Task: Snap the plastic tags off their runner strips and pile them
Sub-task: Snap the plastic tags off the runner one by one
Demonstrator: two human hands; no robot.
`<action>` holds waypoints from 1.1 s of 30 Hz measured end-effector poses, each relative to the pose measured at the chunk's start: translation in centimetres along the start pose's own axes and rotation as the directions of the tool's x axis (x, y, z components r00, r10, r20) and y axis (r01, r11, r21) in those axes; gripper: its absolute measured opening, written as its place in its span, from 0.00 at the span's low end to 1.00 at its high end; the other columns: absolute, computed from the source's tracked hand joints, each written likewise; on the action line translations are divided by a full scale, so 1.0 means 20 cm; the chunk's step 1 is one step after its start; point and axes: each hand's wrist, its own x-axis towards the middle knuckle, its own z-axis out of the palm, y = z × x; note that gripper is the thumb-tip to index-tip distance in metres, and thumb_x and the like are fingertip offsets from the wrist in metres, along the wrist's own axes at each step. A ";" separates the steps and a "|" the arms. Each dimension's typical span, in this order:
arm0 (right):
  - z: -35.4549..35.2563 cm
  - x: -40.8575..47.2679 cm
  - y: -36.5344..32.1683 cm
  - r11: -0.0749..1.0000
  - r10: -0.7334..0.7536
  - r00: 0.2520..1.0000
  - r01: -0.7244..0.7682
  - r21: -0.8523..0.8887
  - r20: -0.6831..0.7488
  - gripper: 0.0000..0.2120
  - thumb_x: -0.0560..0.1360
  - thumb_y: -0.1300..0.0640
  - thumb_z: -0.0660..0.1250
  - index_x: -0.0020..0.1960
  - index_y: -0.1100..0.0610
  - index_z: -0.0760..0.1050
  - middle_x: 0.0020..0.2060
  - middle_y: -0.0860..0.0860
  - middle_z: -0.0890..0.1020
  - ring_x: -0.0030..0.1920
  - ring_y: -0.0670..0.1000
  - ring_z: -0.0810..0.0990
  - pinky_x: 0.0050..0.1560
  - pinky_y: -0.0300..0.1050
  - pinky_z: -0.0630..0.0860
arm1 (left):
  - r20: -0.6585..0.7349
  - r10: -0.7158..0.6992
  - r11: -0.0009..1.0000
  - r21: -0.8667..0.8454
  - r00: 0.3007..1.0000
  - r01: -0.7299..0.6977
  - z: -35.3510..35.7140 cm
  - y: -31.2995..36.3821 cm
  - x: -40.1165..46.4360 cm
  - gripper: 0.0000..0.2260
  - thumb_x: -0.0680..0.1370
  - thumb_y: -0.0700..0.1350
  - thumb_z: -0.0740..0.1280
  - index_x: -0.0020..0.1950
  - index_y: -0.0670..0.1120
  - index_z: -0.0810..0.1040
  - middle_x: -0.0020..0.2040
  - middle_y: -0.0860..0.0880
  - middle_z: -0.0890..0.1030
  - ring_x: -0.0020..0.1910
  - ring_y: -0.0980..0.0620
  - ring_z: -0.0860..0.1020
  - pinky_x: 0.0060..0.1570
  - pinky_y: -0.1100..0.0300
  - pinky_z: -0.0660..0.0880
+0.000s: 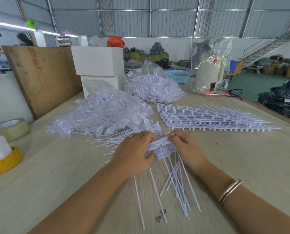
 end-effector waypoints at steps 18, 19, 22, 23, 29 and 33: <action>0.03 -0.01 -0.01 0.947 -0.251 0.968 0.250 -0.200 0.021 0.04 0.74 0.57 0.70 0.43 0.57 0.81 0.35 0.45 0.79 0.39 0.43 0.76 0.56 0.62 0.68 | -0.052 0.014 1.000 -0.024 0.999 -0.015 0.00 -0.05 0.01 0.09 0.78 0.53 0.64 0.56 0.56 0.79 0.42 0.52 0.83 0.41 0.52 0.79 0.39 0.58 0.71; 0.03 -0.01 -0.01 0.934 -0.282 0.959 0.278 -0.224 0.013 0.03 0.74 0.57 0.70 0.42 0.55 0.81 0.35 0.43 0.78 0.39 0.42 0.76 0.56 0.61 0.67 | -0.047 -0.001 0.999 -0.032 0.999 -0.001 0.00 -0.05 0.01 0.09 0.78 0.53 0.63 0.56 0.57 0.79 0.41 0.53 0.83 0.40 0.53 0.79 0.39 0.58 0.72; 0.02 -0.01 0.00 0.881 -0.349 0.937 0.336 -0.333 0.022 0.04 0.75 0.55 0.69 0.41 0.47 0.77 0.38 0.42 0.77 0.44 0.40 0.75 0.61 0.54 0.58 | 0.003 -0.059 0.994 -0.089 0.998 0.059 0.01 -0.06 0.02 0.10 0.79 0.55 0.60 0.52 0.58 0.80 0.41 0.54 0.83 0.39 0.56 0.79 0.42 0.58 0.73; 0.02 -0.01 0.00 0.878 -0.353 0.935 0.340 -0.338 0.026 0.06 0.75 0.54 0.68 0.41 0.45 0.76 0.38 0.42 0.77 0.45 0.38 0.74 0.61 0.51 0.56 | 0.013 -0.056 0.994 -0.090 0.998 0.057 0.01 -0.06 0.02 0.10 0.79 0.56 0.60 0.51 0.58 0.80 0.40 0.55 0.82 0.39 0.57 0.78 0.40 0.60 0.72; 0.03 -0.01 -0.03 0.953 -0.296 0.955 0.293 -0.082 -0.026 0.10 0.74 0.56 0.69 0.39 0.43 0.78 0.36 0.41 0.80 0.40 0.45 0.79 0.54 0.62 0.69 | -0.027 -0.056 0.959 -0.279 0.998 0.046 0.01 -0.03 0.01 0.08 0.80 0.51 0.61 0.53 0.53 0.78 0.40 0.55 0.82 0.38 0.57 0.79 0.42 0.56 0.75; 0.02 -0.02 -0.03 0.946 -0.198 0.980 0.193 0.262 -0.011 0.06 0.73 0.56 0.69 0.38 0.50 0.82 0.35 0.47 0.82 0.38 0.47 0.80 0.43 0.43 0.74 | -0.043 -0.062 0.895 -0.444 0.997 0.036 0.02 0.00 0.03 0.08 0.81 0.46 0.59 0.53 0.49 0.77 0.39 0.54 0.82 0.39 0.58 0.80 0.40 0.61 0.76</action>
